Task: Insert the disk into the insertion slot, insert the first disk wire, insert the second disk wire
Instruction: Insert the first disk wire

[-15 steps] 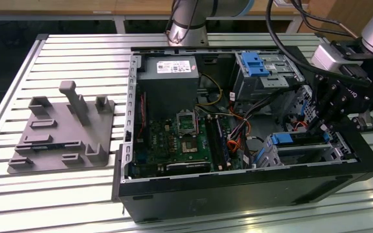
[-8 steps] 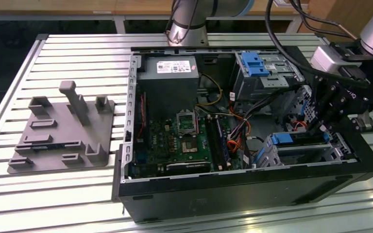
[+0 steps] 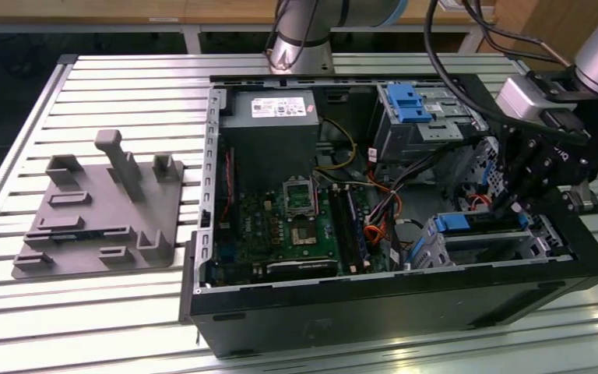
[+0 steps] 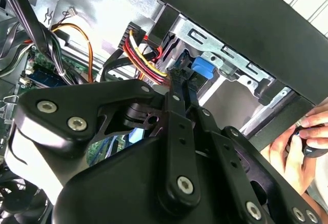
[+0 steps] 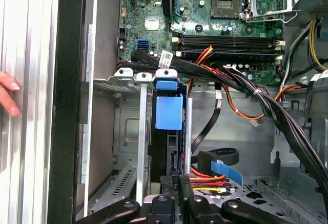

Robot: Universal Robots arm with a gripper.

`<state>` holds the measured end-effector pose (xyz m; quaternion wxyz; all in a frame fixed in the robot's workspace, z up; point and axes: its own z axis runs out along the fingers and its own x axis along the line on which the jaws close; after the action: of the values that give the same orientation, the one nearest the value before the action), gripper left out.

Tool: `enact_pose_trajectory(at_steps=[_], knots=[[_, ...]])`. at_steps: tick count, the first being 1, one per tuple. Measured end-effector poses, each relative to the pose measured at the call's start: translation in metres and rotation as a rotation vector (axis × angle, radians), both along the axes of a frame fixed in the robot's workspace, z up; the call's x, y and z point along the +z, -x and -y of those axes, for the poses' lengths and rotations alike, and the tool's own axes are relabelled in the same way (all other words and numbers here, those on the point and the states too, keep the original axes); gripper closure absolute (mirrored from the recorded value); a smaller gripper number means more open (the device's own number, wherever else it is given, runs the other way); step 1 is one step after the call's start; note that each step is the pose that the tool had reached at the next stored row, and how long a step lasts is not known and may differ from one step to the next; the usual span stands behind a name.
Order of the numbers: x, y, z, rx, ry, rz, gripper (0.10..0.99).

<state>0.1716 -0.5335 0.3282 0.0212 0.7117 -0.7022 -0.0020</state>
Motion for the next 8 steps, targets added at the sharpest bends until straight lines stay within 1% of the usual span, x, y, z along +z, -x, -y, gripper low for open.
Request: enact_pose_trajectory(at_steps=[1, 2, 3, 5, 8], knots=[[-0.0002, 0.0001, 0.0, 0.0, 0.0, 0.0, 0.922], [0.0004, 0.0002, 0.0, 0.0, -0.001, 0.0001, 0.851], [0.0017, 0.0002, 0.0, 0.0, -0.001, 0.0003, 0.851], [0.0063, 0.0003, 0.0, 0.0, 0.0, 0.0008, 0.733], [0.0154, 0.0003, 0.0, 0.0, 0.0, 0.0016, 0.733]])
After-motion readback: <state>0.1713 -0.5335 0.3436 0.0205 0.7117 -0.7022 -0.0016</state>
